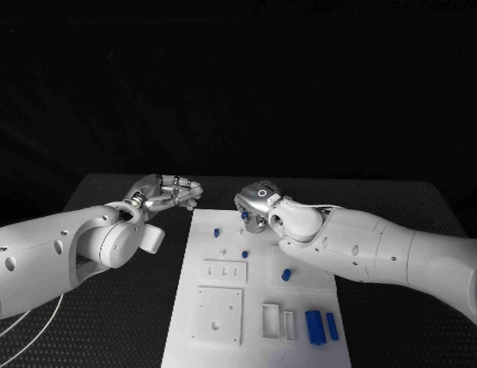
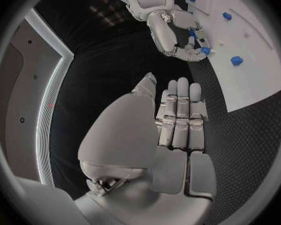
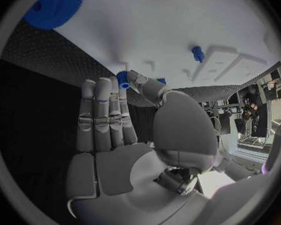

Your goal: Assemble the parts on the task board

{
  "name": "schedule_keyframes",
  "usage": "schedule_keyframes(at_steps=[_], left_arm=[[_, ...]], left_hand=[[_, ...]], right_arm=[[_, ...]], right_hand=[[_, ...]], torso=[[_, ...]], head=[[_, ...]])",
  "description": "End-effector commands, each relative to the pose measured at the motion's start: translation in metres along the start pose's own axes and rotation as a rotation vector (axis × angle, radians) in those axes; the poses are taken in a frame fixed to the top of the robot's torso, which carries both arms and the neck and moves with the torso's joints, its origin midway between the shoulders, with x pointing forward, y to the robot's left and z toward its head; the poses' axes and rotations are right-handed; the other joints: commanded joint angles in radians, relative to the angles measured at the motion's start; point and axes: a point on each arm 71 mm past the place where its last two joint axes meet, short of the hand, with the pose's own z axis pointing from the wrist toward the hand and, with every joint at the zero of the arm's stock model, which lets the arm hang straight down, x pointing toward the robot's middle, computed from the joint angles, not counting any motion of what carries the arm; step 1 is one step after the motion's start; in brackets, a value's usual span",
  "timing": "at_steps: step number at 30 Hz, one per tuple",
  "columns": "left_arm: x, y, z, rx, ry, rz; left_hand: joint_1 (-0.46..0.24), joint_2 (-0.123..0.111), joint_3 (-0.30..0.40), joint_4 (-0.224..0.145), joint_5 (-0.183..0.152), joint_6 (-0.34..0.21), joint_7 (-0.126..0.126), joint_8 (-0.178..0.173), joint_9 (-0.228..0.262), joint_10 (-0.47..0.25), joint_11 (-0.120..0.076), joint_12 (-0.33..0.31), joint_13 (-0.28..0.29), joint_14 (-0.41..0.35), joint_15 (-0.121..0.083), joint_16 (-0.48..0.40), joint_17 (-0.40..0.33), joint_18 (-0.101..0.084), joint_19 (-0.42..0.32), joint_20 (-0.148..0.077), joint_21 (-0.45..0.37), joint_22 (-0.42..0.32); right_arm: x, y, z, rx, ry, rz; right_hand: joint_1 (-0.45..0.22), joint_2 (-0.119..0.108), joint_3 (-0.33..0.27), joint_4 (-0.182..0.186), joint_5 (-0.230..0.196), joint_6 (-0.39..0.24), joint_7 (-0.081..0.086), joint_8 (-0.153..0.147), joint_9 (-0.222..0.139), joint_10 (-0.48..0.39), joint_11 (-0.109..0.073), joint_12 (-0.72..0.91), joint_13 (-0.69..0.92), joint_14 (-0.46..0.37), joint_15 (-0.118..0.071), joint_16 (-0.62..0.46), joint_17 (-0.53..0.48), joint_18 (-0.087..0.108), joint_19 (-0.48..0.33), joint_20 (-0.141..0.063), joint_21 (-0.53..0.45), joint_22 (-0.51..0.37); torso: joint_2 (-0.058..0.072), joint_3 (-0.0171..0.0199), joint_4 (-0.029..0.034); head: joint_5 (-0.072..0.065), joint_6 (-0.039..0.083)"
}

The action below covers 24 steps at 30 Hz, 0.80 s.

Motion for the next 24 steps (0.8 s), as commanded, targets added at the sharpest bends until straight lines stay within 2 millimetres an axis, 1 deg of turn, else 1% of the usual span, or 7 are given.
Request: schedule_keyframes(at_steps=[1,9,14,20,23,24], left_arm=[[0.0029,-0.0029,0.0008,0.011,0.018,-0.003],[0.0032,-0.0030,0.0014,0.011,0.018,-0.002],[0.0025,-0.0027,0.0017,0.009,0.017,-0.001],[0.0024,-0.0023,0.0025,0.006,0.016,0.000],[0.0015,-0.0022,0.0027,0.006,0.015,0.001],[0.0012,-0.0021,0.0028,0.005,0.014,0.001]], left_hand=[[0.000,-0.002,0.001,-0.001,0.001,-0.002,0.003,-0.004,-0.001,0.003,0.006,-0.003,-0.002,0.001,0.001,-0.005,0.002,0.021,-0.008,-0.001,0.006,0.021],[0.000,-0.002,0.001,-0.001,0.001,-0.002,0.004,-0.004,-0.001,0.003,0.007,-0.004,-0.002,0.001,0.001,-0.005,0.002,0.021,-0.008,-0.001,0.007,0.021],[0.000,-0.002,0.001,-0.001,0.001,-0.002,0.004,-0.004,-0.001,0.004,0.007,-0.004,-0.002,0.001,0.001,-0.006,0.002,0.021,-0.009,-0.001,0.007,0.021],[0.000,-0.002,0.001,-0.001,0.001,-0.002,0.004,-0.004,-0.001,0.004,0.007,-0.004,-0.002,0.001,0.001,-0.006,0.002,0.021,-0.009,-0.001,0.007,0.021],[0.000,-0.002,0.001,-0.001,0.001,-0.002,0.004,-0.004,-0.001,0.004,0.007,-0.004,-0.002,0.001,0.001,-0.006,0.002,0.021,-0.009,-0.001,0.008,0.021],[0.000,-0.002,0.001,-0.001,0.001,-0.002,0.004,-0.004,-0.001,0.004,0.007,-0.004,-0.002,0.001,0.001,-0.006,0.002,0.021,-0.009,-0.001,0.008,0.021]], right_arm=[[0.0023,0.0001,0.0005,-0.009,0.025,-0.009],[0.0066,0.0020,0.0001,-0.026,0.074,-0.005],[0.0062,0.0041,-0.0001,-0.032,0.072,0.001],[0.0053,0.0066,0.0000,-0.036,0.067,0.006],[0.0055,0.0064,0.0000,-0.035,0.068,0.006],[0.0056,0.0062,0.0000,-0.035,0.067,0.006]], right_hand=[[0.012,0.002,0.008,0.001,0.002,0.006,0.001,0.002,0.005,0.009,0.000,0.000,0.002,0.000,-0.004,0.007,-0.002,0.015,-0.002,-0.006,0.004,0.023],[0.012,0.003,0.009,0.001,0.002,0.004,0.002,0.001,0.005,0.007,0.000,-0.001,0.002,-0.001,-0.004,0.007,-0.002,0.015,-0.004,-0.006,0.005,0.022],[0.011,0.004,0.009,0.001,0.002,0.003,0.002,0.000,0.006,0.007,0.000,-0.002,0.002,-0.002,-0.004,0.007,-0.003,0.015,-0.005,-0.005,0.005,0.022],[0.011,0.004,0.010,0.001,0.002,0.003,0.002,0.000,0.006,0.007,0.001,-0.002,0.003,-0.002,-0.003,0.008,-0.003,0.015,-0.006,-0.005,0.005,0.022],[0.011,0.004,0.010,0.002,0.002,0.003,0.002,0.000,0.006,0.007,0.001,-0.003,0.003,-0.002,-0.003,0.008,-0.003,0.015,-0.006,-0.005,0.006,0.022],[0.011,0.004,0.010,0.002,0.002,0.003,0.002,0.000,0.006,0.007,0.001,-0.003,0.003,-0.002,-0.003,0.008,-0.003,0.015,-0.006,-0.005,0.006,0.022]], torso=[[0.001,-0.0006,-0.0012],[0.001,-0.0006,-0.0014],[0.001,-0.0005,-0.0036],[0.000,-0.0008,-0.0012],[0.000,-0.0008,-0.0013],[0.000,-0.0008,-0.0022]], head=[[0.002,-0.001],[0.001,-0.004],[0.003,-0.006],[0.002,-0.007],[0.003,-0.006],[0.004,-0.006]])
